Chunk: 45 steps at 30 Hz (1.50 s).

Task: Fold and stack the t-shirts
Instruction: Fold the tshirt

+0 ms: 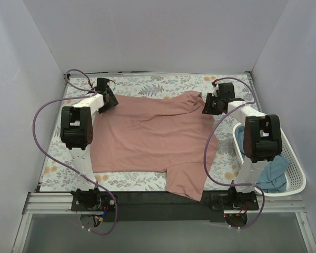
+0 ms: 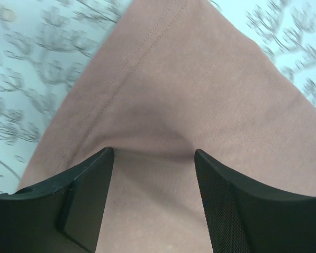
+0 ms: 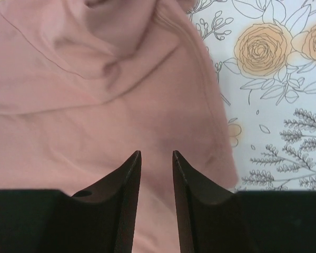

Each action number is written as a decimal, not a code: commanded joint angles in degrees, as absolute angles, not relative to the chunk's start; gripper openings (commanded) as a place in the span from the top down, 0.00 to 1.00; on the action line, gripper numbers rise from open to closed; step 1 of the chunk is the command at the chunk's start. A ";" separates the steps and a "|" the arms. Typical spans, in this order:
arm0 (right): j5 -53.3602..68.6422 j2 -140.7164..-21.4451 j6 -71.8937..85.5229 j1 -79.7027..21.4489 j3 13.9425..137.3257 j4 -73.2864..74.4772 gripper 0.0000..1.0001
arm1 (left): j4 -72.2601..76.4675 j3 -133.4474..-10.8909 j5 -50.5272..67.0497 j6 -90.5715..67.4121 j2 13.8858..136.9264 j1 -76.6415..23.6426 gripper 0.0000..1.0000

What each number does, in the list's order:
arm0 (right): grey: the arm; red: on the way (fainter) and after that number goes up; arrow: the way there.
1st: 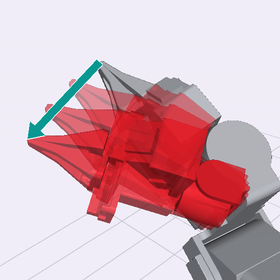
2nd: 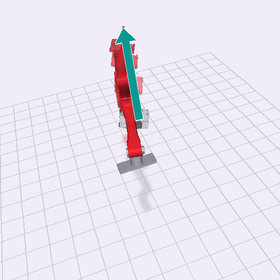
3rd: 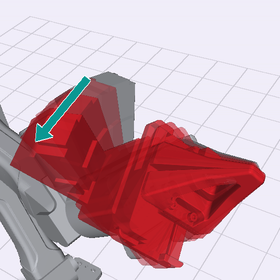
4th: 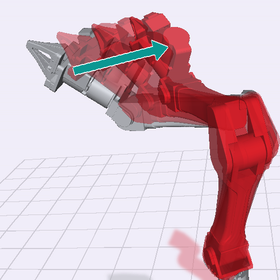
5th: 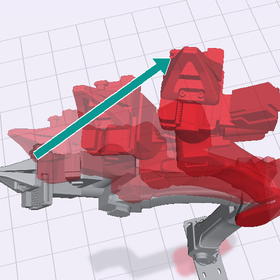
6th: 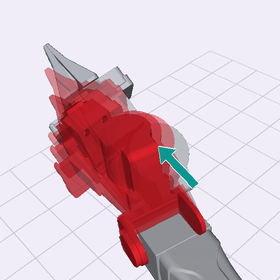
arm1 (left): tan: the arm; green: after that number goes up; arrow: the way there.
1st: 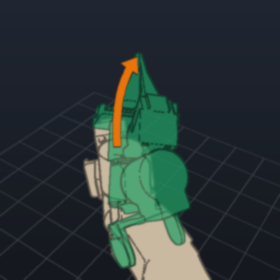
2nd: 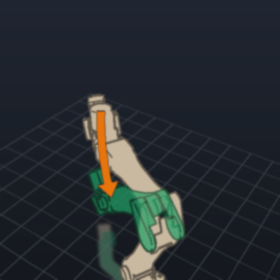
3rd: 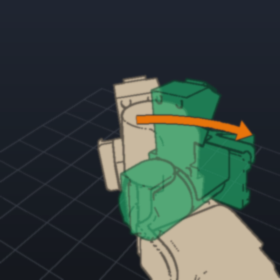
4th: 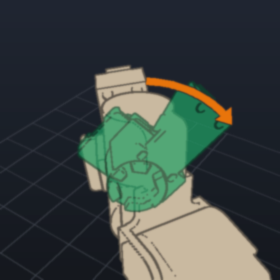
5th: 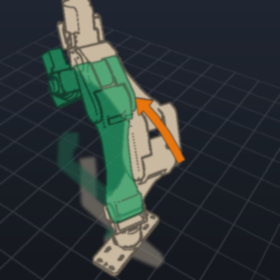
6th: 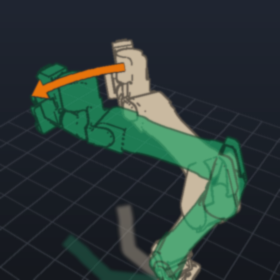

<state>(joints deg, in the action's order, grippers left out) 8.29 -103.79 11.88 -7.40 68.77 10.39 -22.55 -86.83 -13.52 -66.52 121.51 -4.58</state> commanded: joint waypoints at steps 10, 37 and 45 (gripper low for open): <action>17.49 -115.23 16.43 -2.38 72.78 9.31 0.63 | -30.15 -84.29 -16.00 -70.40 123.67 2.81 0.37; 20.91 -119.60 15.37 -12.13 89.03 6.60 0.64 | -22.94 -78.49 -6.24 -68.73 118.12 3.08 0.28; 20.22 -127.00 20.83 -12.57 91.49 2.55 0.64 | -22.94 -79.01 -5.98 -68.64 119.88 3.08 0.28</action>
